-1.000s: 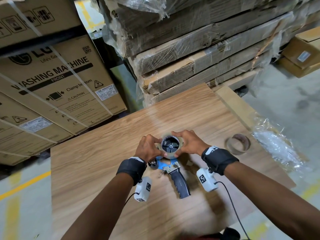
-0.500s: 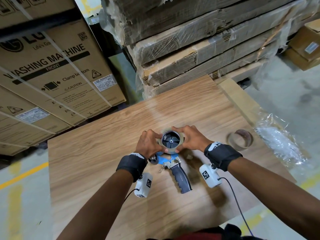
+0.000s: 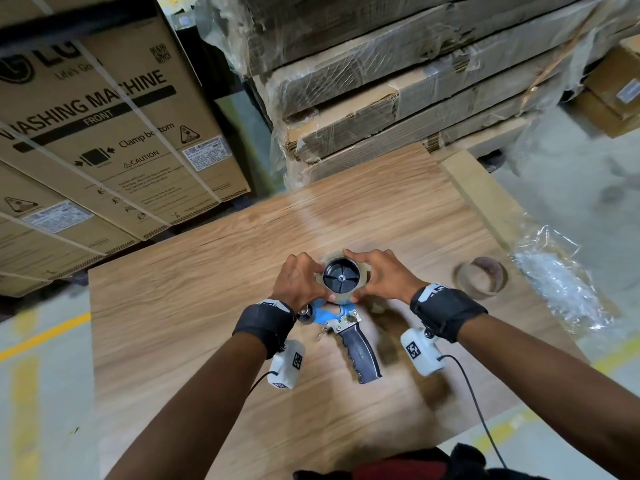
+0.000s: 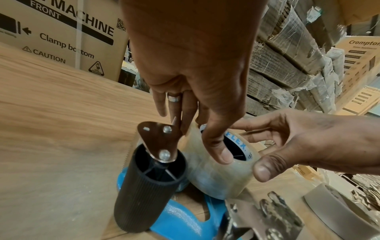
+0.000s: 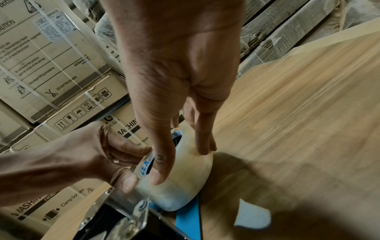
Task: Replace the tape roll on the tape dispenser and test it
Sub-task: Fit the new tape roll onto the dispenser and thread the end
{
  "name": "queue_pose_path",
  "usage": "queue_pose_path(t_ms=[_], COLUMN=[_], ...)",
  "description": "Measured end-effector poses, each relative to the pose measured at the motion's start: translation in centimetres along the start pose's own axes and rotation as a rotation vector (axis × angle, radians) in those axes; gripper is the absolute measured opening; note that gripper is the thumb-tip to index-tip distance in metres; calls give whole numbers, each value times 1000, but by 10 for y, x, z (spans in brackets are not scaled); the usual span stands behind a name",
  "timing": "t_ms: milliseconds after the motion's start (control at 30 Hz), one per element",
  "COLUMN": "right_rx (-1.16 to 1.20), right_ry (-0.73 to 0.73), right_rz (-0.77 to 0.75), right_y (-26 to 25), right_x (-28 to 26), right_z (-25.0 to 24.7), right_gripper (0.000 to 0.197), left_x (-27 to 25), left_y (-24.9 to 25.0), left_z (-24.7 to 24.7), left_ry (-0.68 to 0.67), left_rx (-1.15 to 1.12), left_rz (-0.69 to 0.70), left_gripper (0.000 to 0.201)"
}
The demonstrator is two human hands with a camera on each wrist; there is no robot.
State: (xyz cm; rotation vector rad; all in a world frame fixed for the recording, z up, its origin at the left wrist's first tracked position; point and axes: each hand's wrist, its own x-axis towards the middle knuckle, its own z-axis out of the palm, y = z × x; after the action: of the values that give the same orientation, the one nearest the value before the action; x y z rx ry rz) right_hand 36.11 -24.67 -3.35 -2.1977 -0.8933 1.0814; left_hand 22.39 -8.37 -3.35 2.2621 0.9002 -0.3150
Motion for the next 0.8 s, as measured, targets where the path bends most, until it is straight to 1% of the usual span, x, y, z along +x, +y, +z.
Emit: queue_pose_path(t_ms=[100,333,500,633,733,800], right_rx=[-1,-16,-5,53,102,116], right_ry=[-9,-28,-44,-55,-63,-64], right_rz=[-3,-4,-4,0,-13,-25], right_y=[1,5,10,15,15,14], right_x=[1,4,7,8,7,6], right_z=[0,2,1,0,0,0], right_gripper=[113,111,111,111,111,112], left_x=[3,8,11,11,9,6], left_y=[-4,-7,-8,-8,-7,-6], left_z=[5,11,13,14,13,12], left_ry=[5,1,-7,-2,-11,6], left_rx=[1,3,-1,-11,29,50], left_rz=[-5,-7,5,16,18,26], left_gripper=[91,84,85,99,89,91])
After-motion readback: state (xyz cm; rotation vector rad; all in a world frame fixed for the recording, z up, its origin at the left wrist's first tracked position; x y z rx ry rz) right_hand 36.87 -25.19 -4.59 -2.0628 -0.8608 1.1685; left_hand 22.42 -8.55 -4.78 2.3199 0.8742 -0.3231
